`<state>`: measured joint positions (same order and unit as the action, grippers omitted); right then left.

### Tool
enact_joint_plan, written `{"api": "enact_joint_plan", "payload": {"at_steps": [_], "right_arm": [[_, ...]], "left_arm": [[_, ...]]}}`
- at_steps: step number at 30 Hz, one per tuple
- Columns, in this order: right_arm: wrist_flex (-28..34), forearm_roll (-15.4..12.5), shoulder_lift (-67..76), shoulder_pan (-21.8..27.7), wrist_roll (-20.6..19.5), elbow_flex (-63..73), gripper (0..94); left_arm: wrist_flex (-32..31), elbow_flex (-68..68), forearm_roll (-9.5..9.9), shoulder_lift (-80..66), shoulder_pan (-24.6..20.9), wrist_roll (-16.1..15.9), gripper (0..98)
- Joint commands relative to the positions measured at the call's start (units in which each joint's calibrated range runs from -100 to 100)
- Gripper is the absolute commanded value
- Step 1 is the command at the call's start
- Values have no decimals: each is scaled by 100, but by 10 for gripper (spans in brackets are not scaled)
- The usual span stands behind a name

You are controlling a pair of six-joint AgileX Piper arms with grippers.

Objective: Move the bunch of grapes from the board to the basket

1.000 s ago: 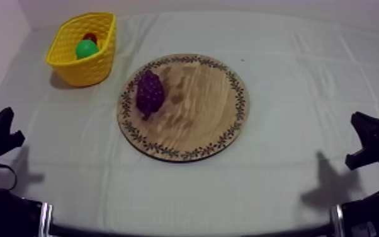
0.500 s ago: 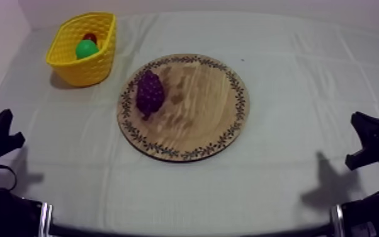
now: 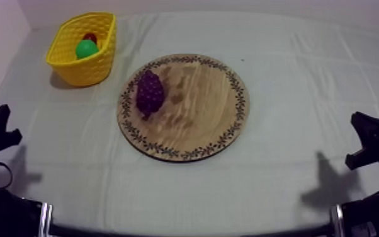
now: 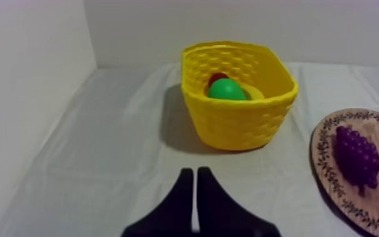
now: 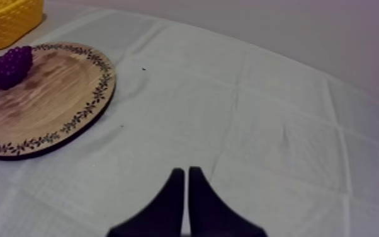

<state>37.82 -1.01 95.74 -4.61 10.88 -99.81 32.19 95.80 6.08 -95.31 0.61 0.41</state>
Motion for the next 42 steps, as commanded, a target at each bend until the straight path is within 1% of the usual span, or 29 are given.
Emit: {"api": "enact_joint_plan", "payload": {"at_steps": [1, 7, 8, 10, 14, 16, 18, 21, 27, 32, 35, 39, 42], "right_arm": [[0, 1, 1, 2, 4, 3, 4], [0, 1, 1, 2, 5, 3, 4], [0, 1, 1, 2, 4, 3, 4], [0, 1, 1, 2, 6, 3, 4], [0, 1, 1, 2, 5, 3, 4], [0, 1, 1, 2, 5, 3, 4], [0, 1, 1, 2, 4, 3, 4], [0, 1, 1, 2, 4, 3, 4], [0, 1, 1, 2, 4, 3, 4], [0, 1, 1, 2, 4, 3, 4], [0, 1, 1, 2, 4, 3, 4], [0, 1, 1, 2, 4, 3, 4], [0, 1, 1, 2, 4, 3, 4]], "left_arm": [[66, -434, 38, 415, 36, 95, 0], [510, -2018, 140, 1731, 278, 394, 0], [597, -2305, 191, 1963, 343, 475, 0], [761, -2838, 383, 2411, 533, 729, 0], [1114, -3758, 845, 3250, 1012, 1273, 0], [1222, -4123, 995, 3610, 1202, 1448, 0], [1259, -4409, 1095, 3938, 1348, 1574, 0], [1281, -4756, 1162, 4406, 1510, 1672, 0], [1487, -5541, 1215, 5300, 1783, 1839, 0], [1760, -6006, 1354, 5972, 2043, 2018, 0], [1961, -6191, 1405, 6371, 2207, 2107, 0], [2248, -6416, 1415, 6916, 2376, 2250, 0], [2490, -6628, 1352, 7339, 2454, 2331, 0]]}}
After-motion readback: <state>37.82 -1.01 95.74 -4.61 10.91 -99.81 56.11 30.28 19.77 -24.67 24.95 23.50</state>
